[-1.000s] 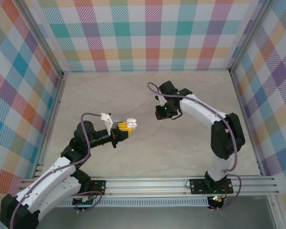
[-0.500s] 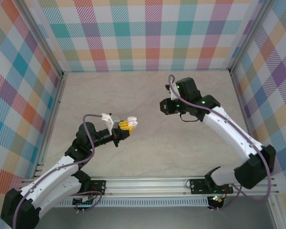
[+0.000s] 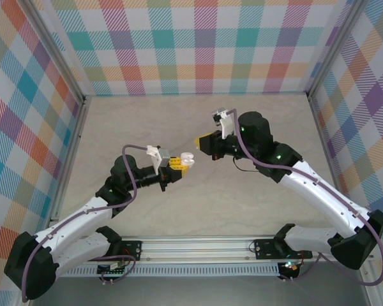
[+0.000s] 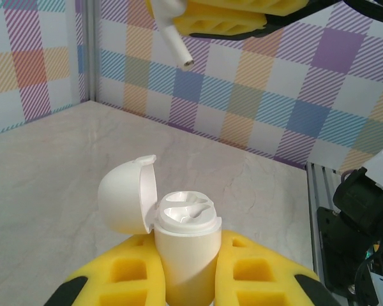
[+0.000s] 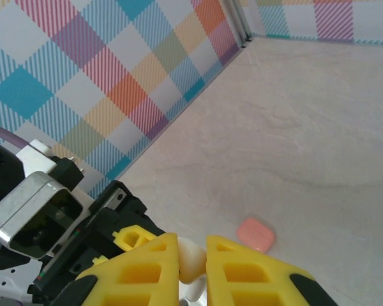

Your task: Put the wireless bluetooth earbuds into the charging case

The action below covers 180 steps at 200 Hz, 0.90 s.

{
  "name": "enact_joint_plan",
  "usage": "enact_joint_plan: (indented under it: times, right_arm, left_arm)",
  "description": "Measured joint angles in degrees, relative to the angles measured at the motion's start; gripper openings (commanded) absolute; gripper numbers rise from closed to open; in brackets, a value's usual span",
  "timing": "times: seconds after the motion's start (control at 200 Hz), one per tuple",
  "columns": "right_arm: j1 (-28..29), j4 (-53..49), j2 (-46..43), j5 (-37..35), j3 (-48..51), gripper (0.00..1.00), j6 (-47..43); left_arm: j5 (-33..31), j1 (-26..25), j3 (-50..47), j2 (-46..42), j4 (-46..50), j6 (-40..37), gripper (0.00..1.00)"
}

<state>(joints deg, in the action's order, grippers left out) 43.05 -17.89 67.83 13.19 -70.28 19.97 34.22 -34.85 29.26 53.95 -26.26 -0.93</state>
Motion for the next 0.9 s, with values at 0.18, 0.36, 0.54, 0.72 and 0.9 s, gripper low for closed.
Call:
enact_joint_plan:
  times: [0.18, 0.36, 0.54, 0.72, 0.9]
  right_arm:
    - [3.52, 2.71, 0.0, -3.61, 0.02, 0.14, -0.74]
    - [5.55, 8.55, -0.02, -5.2, 3.04, 0.13, -1.16]
    - [5.79, 11.34, -0.02, -5.79, 5.46, 0.13, -1.11]
    - [5.79, 13.31, -0.02, -6.36, 5.49, 0.13, -1.07]
    - [5.79, 14.86, -0.04, -6.36, 5.92, 0.13, -0.66]
  left_arm:
    - [-0.13, -0.57, 0.92, 0.87, -1.14, -0.44, 0.0]
    - [-0.48, -0.76, 1.01, 1.07, -3.21, -0.39, 0.0]
    - [-1.66, -0.83, 1.03, 1.07, -5.01, -0.09, 0.0]
    - [-3.56, -1.03, 1.05, 1.05, -5.86, 0.07, 0.0]
    - [-5.46, -1.05, 1.05, 1.05, -5.86, 0.26, 0.0]
